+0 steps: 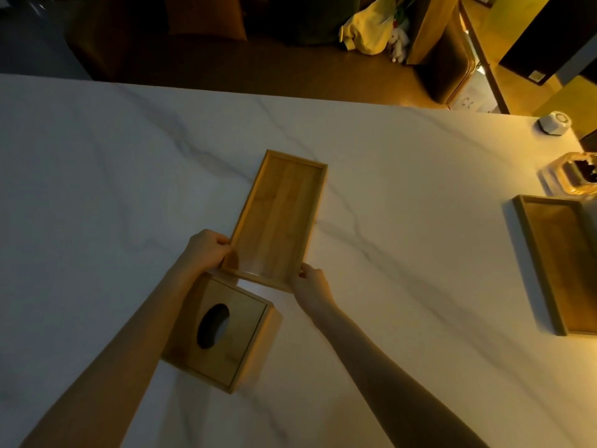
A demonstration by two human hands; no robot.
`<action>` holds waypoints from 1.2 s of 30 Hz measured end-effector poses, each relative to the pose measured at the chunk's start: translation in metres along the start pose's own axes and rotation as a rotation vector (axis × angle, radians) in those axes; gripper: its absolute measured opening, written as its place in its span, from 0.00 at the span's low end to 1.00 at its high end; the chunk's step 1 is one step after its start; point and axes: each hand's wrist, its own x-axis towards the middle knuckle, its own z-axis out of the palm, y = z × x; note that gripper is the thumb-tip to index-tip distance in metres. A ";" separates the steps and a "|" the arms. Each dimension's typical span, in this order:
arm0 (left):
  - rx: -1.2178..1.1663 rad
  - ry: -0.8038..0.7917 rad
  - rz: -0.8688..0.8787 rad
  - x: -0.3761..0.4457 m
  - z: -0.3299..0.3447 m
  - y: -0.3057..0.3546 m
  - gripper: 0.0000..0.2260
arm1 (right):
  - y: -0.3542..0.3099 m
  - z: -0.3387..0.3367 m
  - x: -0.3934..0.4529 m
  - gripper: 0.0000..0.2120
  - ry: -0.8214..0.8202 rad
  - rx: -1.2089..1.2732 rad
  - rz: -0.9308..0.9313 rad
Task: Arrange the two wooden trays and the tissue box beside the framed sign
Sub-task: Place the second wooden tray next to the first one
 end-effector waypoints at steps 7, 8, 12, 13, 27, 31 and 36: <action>-0.175 0.012 -0.028 -0.005 -0.009 0.001 0.13 | -0.010 -0.014 -0.010 0.14 0.009 0.239 0.029; -0.169 0.011 -0.014 -0.007 -0.009 0.002 0.14 | -0.010 -0.017 -0.009 0.14 0.009 0.293 0.038; -0.256 -0.034 0.028 -0.016 -0.016 0.005 0.17 | -0.010 -0.034 -0.009 0.18 -0.053 0.538 0.056; -0.287 -0.056 0.036 -0.018 -0.017 0.006 0.18 | -0.011 -0.040 -0.010 0.19 -0.075 0.563 0.052; -0.608 -0.036 0.095 -0.075 0.007 0.058 0.16 | 0.011 -0.127 -0.050 0.20 -0.211 0.745 -0.077; -0.702 -0.085 0.183 -0.099 0.035 0.094 0.16 | 0.036 -0.175 -0.075 0.21 -0.154 0.711 -0.159; -0.743 -0.136 0.236 -0.123 0.067 0.124 0.16 | 0.063 -0.214 -0.092 0.19 -0.121 0.664 -0.221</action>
